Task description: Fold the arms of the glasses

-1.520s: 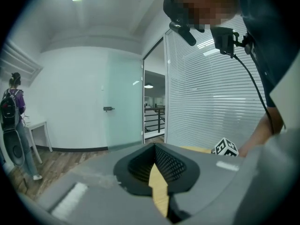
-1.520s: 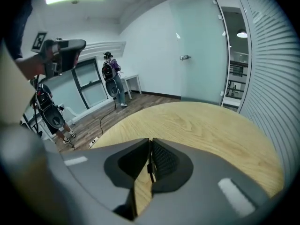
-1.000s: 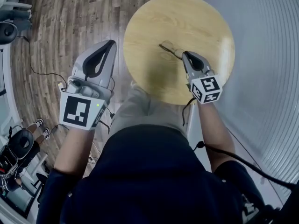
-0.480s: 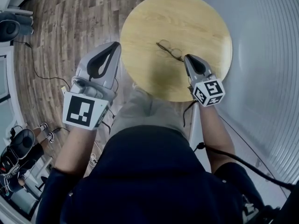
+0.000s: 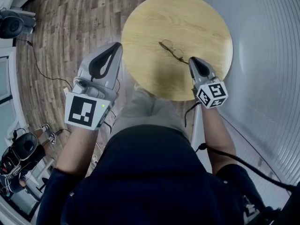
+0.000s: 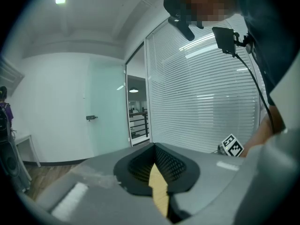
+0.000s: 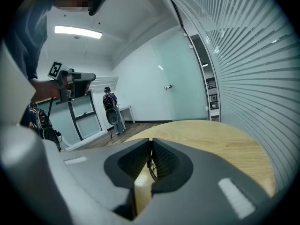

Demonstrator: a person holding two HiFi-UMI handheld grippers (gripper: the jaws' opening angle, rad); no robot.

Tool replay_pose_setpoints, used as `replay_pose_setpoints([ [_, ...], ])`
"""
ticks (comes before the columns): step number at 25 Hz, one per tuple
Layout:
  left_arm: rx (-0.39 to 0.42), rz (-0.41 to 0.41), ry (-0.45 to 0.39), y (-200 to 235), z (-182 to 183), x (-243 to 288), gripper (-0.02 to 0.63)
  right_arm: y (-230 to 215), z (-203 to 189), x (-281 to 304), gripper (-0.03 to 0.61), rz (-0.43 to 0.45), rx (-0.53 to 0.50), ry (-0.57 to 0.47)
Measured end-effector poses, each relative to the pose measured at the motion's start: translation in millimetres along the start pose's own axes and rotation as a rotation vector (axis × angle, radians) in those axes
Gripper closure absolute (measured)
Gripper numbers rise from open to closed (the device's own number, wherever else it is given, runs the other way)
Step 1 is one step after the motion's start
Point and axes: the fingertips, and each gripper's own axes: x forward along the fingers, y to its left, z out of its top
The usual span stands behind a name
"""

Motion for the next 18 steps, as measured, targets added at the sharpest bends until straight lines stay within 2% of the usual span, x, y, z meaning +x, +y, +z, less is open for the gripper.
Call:
replay_pose_setpoints([
  [7,0.020,0.002,-0.012,8,6,-1,0.612,-1,5,-1,0.549,-0.024,-0.003,0.002],
  [10,0.023,-0.005,-0.026,7,5,0,0.612,-2,5,-4,0.503,-0.030,-0.007,-0.001],
  [13,0.019,-0.016,-0.042,6,18,-7,0.612,3,24,-20,0.468,-0.055,-0.012,-0.019],
  [15,0.017,-0.024,-0.057,7,25,-9,0.612,8,42,-31,0.459,-0.080,-0.046,-0.039],
  [18,0.011,-0.037,-0.084,12,32,-7,0.612,27,68,-40,0.457,-0.094,-0.172,-0.053],
])
